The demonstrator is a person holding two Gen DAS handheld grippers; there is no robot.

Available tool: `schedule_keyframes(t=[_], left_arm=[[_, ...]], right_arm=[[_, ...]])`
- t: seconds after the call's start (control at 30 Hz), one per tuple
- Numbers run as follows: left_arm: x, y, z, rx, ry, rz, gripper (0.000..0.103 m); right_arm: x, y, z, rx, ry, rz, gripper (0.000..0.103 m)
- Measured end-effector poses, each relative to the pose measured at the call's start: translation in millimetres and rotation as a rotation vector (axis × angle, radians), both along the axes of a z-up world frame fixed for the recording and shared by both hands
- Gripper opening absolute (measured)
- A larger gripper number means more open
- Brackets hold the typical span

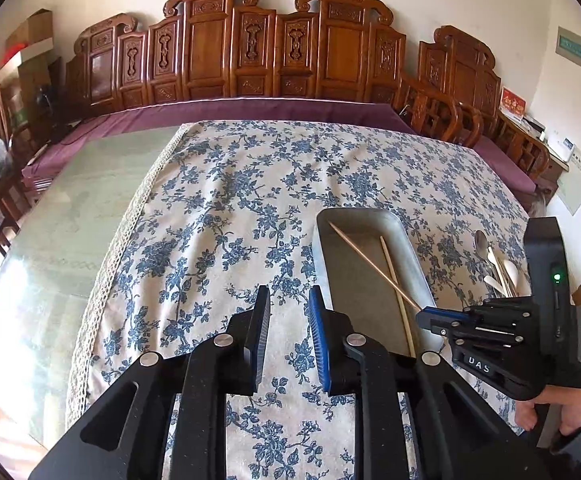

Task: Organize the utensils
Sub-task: 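Lower the held chopstick into the grey tray and open the right tool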

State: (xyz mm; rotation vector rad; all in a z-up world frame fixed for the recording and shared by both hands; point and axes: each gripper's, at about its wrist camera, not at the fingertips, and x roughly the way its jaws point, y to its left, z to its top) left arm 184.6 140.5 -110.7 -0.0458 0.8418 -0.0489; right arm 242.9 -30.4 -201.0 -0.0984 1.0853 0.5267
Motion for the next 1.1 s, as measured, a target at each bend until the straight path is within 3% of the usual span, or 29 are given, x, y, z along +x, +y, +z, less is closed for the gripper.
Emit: schedule_keyframes(t=[0.37, 0.57, 0.93, 1.03, 1.1], left_arm=[[-4.0, -0.9, -2.1, 0.020, 0.008, 0.004, 0.019], [-7.9, -6.3, 0.8, 0.023, 0.001, 0.004, 0.019], [-20.1, -69.7, 1.2, 0.015, -0.005, -0.085, 0.026], [-25.7, -91.4, 1.1, 0.008, -0.021, -0.117, 0.047], [-27.7, -107.6, -0.7, 0.005, -0.022, -0.141, 0.047]], right_arm=[[6.3, 5.0, -13.2, 0.011, 0.016, 0.023, 0.007], [-5.1, -10.0, 5.1, 0.059, -0.037, 0.025, 0.007], [-60.2, -116.0, 41.5, 0.058, -0.163, -0.063, 0.007], [-73.6, -151.5, 41.4, 0.034, -0.180, -0.103, 0.007], [-78.4, -169.3, 37.7, 0.023, -0.181, -0.133, 0.007]])
